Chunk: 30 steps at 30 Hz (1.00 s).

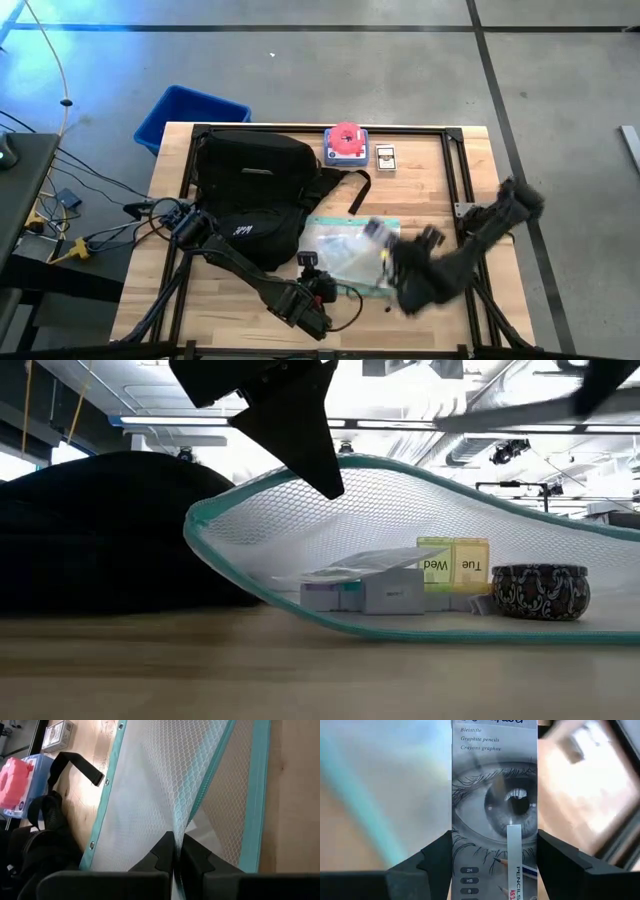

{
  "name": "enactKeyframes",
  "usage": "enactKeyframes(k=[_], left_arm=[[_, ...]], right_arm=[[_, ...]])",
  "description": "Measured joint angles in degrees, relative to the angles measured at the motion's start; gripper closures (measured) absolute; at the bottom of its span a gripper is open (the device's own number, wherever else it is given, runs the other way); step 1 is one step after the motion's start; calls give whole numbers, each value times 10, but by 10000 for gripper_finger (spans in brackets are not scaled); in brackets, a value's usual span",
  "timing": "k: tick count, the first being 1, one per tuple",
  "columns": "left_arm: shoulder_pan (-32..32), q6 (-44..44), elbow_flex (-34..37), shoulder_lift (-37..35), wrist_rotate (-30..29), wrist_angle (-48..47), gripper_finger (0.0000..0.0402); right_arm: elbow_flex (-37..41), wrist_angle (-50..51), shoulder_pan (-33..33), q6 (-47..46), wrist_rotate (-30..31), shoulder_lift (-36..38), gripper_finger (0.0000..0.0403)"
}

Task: Unpack backpack
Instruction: Remove the grey box from the zip bag

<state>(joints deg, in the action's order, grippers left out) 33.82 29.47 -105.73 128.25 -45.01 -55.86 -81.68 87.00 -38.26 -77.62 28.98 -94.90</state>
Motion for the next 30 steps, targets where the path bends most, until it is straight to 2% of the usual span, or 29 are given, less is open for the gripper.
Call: enactKeyframes(k=[5,8,11,14,17,20,23,30], left_arm=[[0,0,0,0,0,0,401],[0,0,0,0,0,0,401],[0,-1,0,0,0,1,401],[0,-1,0,0,0,1,401],[0,-1,0,0,1,1,401],[0,-1,0,0,1,2,402],[0,-1,0,0,3,2,402],[0,1,0,0,8,3,402]], right_arm=[[168,-97,174,10,6,125,186],[249,-189,301,85,0,175,186],[313,-331,426,186,-28,191,184],[352,-474,535,269,-82,184,184],[366,-545,621,299,-100,170,184],[366,-576,677,312,-103,159,171],[366,-595,710,329,-132,149,153],[366,-628,713,343,-145,138,135]])
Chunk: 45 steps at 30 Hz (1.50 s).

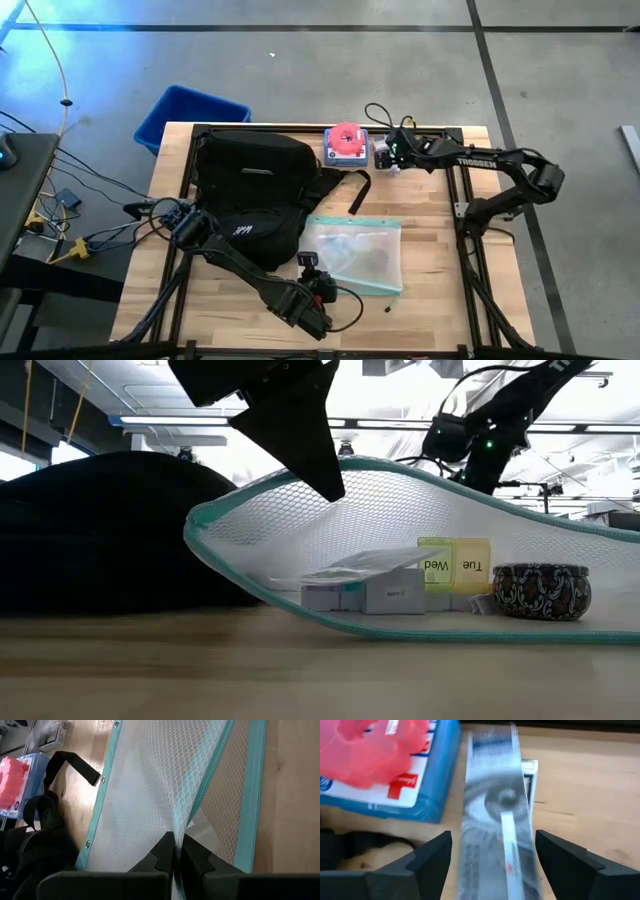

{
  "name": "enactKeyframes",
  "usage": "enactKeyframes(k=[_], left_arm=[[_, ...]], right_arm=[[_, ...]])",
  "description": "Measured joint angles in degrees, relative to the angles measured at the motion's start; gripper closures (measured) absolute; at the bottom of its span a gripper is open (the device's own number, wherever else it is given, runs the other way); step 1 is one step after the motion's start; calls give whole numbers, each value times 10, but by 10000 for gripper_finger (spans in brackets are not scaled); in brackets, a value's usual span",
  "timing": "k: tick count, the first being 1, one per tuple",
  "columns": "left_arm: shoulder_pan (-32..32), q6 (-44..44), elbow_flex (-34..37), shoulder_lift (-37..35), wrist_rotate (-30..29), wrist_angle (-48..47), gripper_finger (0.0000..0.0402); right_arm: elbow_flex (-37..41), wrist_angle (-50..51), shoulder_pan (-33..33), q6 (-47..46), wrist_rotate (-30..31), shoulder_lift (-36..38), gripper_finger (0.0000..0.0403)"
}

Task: Unpack backpack
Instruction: Remove the grey box from the zip bag, then remove the small zip bag from the zip bag

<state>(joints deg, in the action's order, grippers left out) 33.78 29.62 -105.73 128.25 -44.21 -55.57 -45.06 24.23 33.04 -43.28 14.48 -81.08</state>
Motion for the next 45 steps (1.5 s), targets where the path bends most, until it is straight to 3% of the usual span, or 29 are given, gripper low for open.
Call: enactKeyframes(k=[7,11,15,19,24,28,32,35,39,43,45], left_arm=[[0,3,0,0,1,0,402],[0,3,0,0,2,0,402],[3,8,0,0,2,0,402],[4,11,0,0,-8,0,402],[4,18,0,0,-20,26,402],[1,13,0,0,-24,89,402],[-10,-22,0,0,-14,135,402],[-16,-34,0,0,-10,140,402],[-16,-47,0,0,-9,139,402],[-13,-61,0,0,13,139,402],[-10,-62,0,0,27,139,402]], right_arm=[[-18,7,-14,44,-50,3,133],[-51,51,-84,125,-70,38,133],[-56,103,-257,107,-31,70,133],[-56,92,-487,30,40,68,133],[-56,-21,-740,-86,166,25,133],[-56,-190,-857,-83,207,-53,132],[-60,-357,-887,9,166,-154,132],[-105,-359,-880,60,168,-223,134],[-204,-226,-850,110,201,-294,141],[-310,-30,-811,83,263,-336,146],[-343,45,-790,85,262,-355,146]])
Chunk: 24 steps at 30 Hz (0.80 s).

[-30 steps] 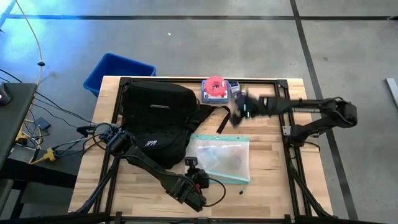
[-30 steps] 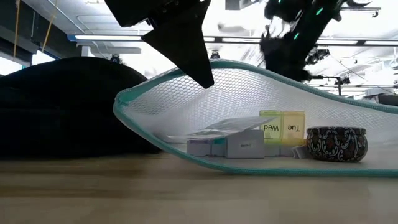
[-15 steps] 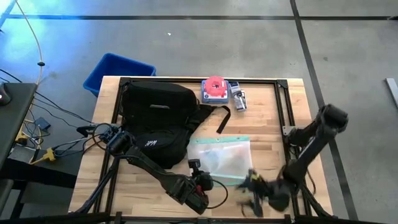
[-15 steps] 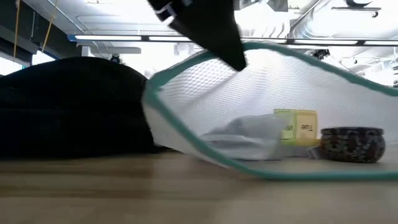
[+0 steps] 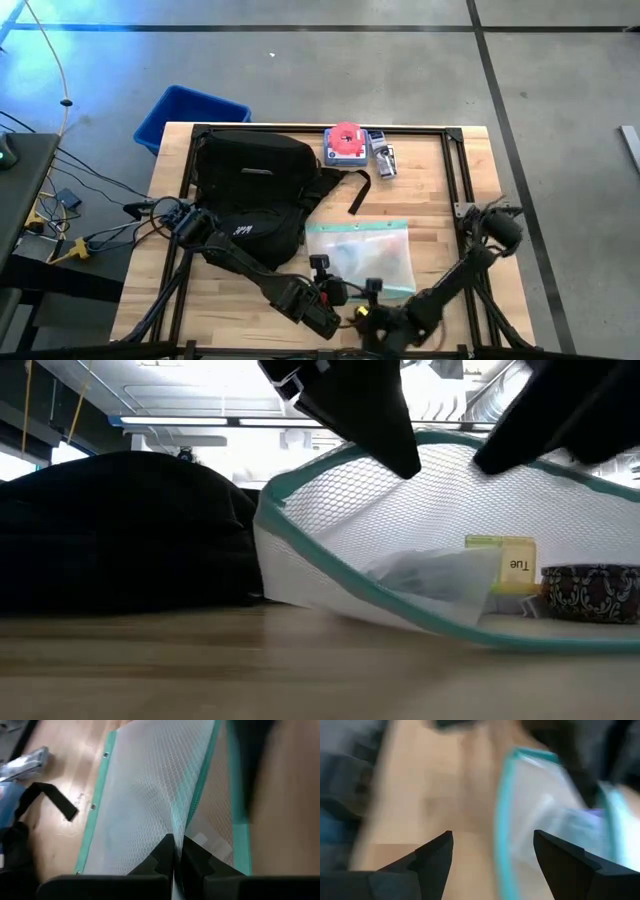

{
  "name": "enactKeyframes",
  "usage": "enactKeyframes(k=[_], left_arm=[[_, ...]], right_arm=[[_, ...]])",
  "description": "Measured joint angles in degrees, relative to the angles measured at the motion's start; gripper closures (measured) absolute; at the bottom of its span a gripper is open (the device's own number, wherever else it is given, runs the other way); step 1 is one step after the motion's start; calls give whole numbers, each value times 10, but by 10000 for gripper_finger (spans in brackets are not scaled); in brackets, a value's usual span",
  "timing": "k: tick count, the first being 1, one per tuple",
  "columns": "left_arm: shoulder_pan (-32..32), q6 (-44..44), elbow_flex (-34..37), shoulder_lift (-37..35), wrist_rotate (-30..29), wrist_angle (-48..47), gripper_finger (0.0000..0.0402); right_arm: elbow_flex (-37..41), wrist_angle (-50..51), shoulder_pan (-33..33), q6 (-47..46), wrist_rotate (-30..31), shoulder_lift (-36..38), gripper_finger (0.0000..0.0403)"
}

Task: Unpack backpack
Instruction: Remove the small zip bag from the zip bag

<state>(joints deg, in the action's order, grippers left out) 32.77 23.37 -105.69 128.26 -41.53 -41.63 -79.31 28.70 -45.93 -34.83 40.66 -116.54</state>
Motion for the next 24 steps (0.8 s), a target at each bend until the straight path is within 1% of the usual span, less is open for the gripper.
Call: enactKeyframes(k=[1,3,5,10,12,14,16,18,20,23,24], left_arm=[[2,-2,0,0,7,0,402],[8,-12,0,0,12,-1,402],[13,-16,0,0,12,-4,402],[17,-33,0,0,12,-3,402],[17,-34,0,0,16,-3,402],[17,-36,0,0,21,-6,402],[17,-35,1,0,23,-9,402],[18,-29,1,0,24,-10,402],[18,-27,1,0,22,-11,402],[16,-26,0,0,19,-11,402],[15,-26,0,0,20,-11,402]], right_arm=[[-10,23,11,10,-11,-8,146],[-19,28,32,40,-35,-20,146],[-20,30,49,56,-36,-31,147],[-20,59,81,36,-27,-46,147],[-21,62,91,25,-36,-53,149],[-21,65,98,19,-55,-63,159],[-22,65,99,16,-56,-73,183],[-22,64,96,7,-55,-78,222],[-22,65,90,-2,-52,-79,274],[-20,76,81,-12,-57,-77,363],[-20,77,77,-14,-62,-75,382]])
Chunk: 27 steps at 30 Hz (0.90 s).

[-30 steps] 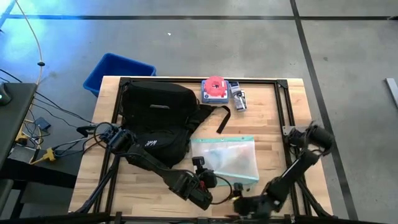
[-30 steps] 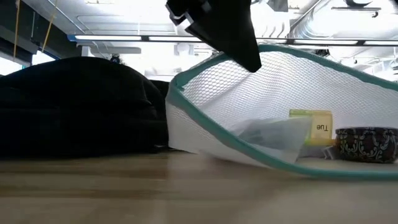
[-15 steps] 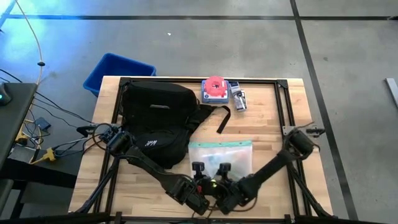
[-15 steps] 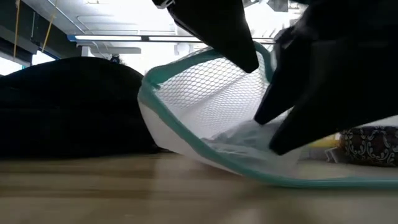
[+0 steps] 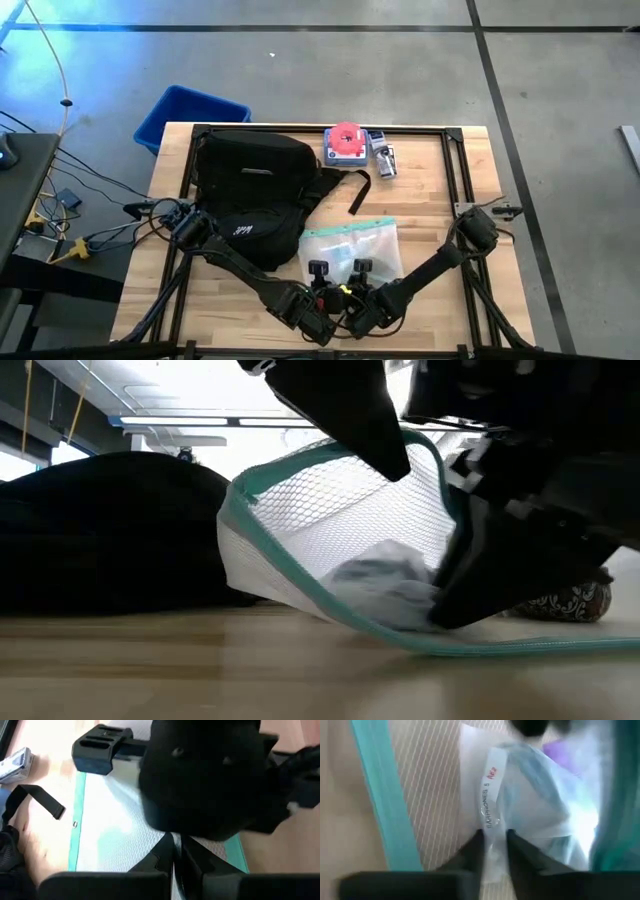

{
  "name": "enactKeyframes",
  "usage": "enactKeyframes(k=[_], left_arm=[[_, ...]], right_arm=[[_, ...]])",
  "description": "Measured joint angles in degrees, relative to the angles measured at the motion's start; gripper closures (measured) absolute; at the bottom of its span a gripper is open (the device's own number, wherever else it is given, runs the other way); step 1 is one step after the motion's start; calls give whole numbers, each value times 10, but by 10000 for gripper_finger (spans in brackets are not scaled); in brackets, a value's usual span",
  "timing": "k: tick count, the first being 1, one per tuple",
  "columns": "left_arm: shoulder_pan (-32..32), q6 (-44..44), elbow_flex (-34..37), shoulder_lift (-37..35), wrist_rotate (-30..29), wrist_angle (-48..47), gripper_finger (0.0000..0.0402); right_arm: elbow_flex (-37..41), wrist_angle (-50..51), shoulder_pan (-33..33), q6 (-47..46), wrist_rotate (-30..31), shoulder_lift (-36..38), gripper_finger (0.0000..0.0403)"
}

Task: Unpack backpack
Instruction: Remove the small zip bag from the zip bag

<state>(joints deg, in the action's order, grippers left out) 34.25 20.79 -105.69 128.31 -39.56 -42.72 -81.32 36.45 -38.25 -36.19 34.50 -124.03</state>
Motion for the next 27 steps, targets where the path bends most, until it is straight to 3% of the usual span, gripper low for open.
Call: enactKeyframes(k=[6,12,14,16,21,24,27], left_arm=[[0,21,-1,0,-18,-15,402],[-1,42,-1,0,-30,-41,402],[-1,42,-1,0,-30,-41,402],[-1,43,-1,0,-30,-41,402],[1,47,-1,0,-30,-40,402],[6,48,-1,0,-29,-38,402],[14,56,-1,0,-28,-38,402]], right_arm=[[-34,57,-46,-53,-52,16,400],[-144,145,-132,-43,-87,25,403],[-189,194,-161,-59,-57,25,403],[-238,281,-185,-101,14,25,403],[-337,543,-196,-292,177,27,403],[-296,493,-152,-216,199,73,403],[-238,541,-69,-241,183,120,403]])
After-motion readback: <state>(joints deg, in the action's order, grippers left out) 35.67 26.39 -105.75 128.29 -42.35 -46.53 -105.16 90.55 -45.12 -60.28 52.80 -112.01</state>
